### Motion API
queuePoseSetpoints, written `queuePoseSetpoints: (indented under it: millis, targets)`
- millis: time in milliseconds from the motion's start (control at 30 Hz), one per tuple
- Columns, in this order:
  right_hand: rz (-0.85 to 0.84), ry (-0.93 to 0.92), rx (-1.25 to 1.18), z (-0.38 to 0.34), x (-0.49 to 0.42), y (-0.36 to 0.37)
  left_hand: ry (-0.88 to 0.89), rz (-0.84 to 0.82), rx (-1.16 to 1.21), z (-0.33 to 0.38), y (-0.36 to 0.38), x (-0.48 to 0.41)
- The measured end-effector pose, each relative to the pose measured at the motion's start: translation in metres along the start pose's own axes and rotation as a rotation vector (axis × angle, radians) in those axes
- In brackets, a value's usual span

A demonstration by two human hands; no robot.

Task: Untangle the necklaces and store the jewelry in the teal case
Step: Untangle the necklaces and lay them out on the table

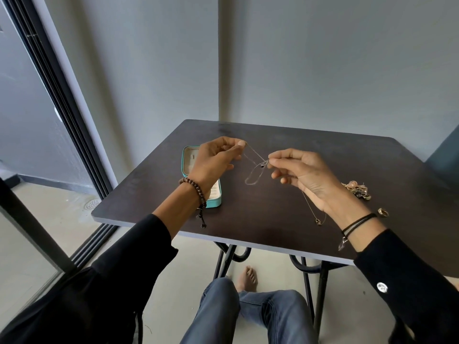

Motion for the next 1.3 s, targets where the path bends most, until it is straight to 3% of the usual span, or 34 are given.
queuePoseSetpoints:
  millis: [367,633,867,1300]
  targets:
    - [0.021,0.006,0.071,0.000,0.006,-0.009,0.030,-0.055,0.023,0.010,0.018,0.002]
    - [0.054,-0.039,0.262,0.002,0.008,-0.012,0.042,-0.068,0.030,0.015,0.030,-0.004]
    - [0.087,-0.081,0.215,0.000,0.009,-0.017,0.060,-0.094,0.011,0.017,0.033,-0.006]
    - [-0.095,-0.127,0.097,-0.008,0.010,0.009,0.069,-0.210,-0.035,0.022,0.049,-0.005]
Point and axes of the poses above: each hand's wrist, its own x-axis away from the middle knuckle, its own y-axis out of the palm, z = x × y, the point moved 8 cm from there along -x, towards the middle knuckle, and after that the axes turned 10 degrees about y, right-handed, at the moved point
